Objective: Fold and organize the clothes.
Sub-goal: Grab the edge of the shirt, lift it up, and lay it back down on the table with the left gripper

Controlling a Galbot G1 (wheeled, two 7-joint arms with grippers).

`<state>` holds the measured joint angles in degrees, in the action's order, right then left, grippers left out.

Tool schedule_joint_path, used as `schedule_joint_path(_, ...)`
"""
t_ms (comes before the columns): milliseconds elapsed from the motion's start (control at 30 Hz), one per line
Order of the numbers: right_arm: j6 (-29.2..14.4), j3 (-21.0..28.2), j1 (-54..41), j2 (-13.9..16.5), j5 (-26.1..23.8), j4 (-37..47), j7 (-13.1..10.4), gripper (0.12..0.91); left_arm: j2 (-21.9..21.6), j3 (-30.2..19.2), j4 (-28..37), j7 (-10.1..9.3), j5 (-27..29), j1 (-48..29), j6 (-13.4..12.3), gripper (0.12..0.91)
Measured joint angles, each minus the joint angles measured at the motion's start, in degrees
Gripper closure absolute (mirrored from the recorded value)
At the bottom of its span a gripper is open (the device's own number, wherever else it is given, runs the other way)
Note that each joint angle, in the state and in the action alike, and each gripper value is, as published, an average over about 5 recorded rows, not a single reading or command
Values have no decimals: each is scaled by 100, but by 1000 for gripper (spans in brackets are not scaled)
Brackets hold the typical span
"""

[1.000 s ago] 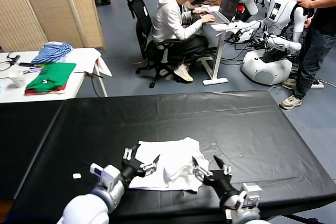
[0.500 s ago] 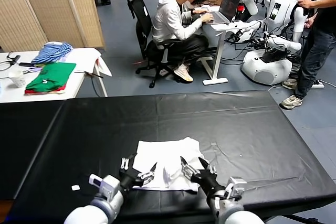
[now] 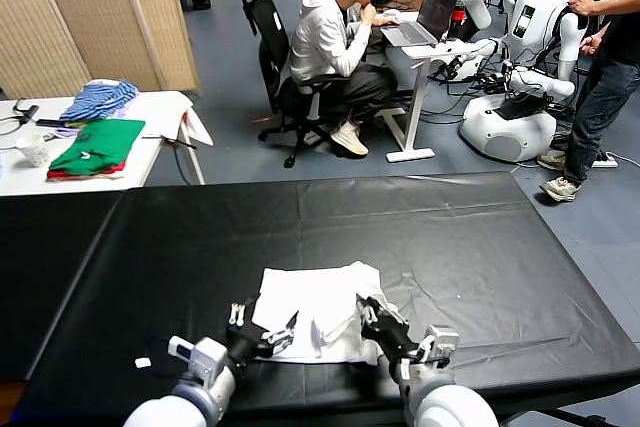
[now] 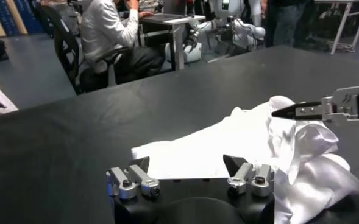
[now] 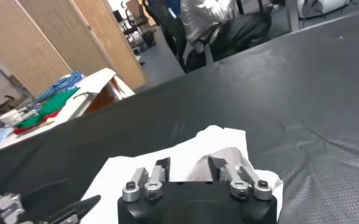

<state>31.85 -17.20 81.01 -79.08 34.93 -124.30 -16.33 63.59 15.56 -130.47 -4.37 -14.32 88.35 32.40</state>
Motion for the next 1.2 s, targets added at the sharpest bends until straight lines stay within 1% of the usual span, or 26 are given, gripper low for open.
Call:
schedule_joint_path(267,-128,-38,-252,-19,81,238,-49,886,75,12,12,-3,60,62,-63,123)
schedule_joint_path(533,-147,-59,-396,-41,160,493,-279,885,101,12,24,-3,55,69,-68,123)
schedule_joint_path(600,-131,-57,-409,-42,162,543,-297,861,111,12,25,-3,54,72,-68,123)
schedule_joint_path(633,-121,-57,-409,-42,163,556,-297,829,116,12,26,-3,54,74,-68,123)
schedule_joint_path(700,-91,-60,-396,-45,163,561,-290,729,122,12,27,-3,54,79,-69,123)
schedule_joint_path(733,-71,-65,-386,-45,160,554,-283,672,124,12,28,-3,54,81,-69,123)
schedule_joint_path(767,-46,-73,-372,-42,152,540,-274,597,126,13,28,-3,54,84,-70,123)
schedule_joint_path(833,18,-103,-331,-19,104,490,-258,483,127,16,29,-3,54,90,-75,123)
schedule_joint_path(867,65,-122,-307,-2,62,452,-252,407,127,18,29,-3,54,93,-77,123)
schedule_joint_path(967,259,-194,-205,67,-112,279,-240,234,129,29,23,-3,54,116,-92,123)
schedule_joint_path(1000,327,-216,-160,92,-175,200,-226,191,130,32,20,-3,54,127,-97,123)
schedule_joint_path(1067,419,-260,-35,148,-321,11,-161,138,131,37,11,-3,55,148,-111,123)
schedule_joint_path(1200,442,-287,352,251,-722,-483,56,120,140,39,-11,-4,62,166,-125,123)
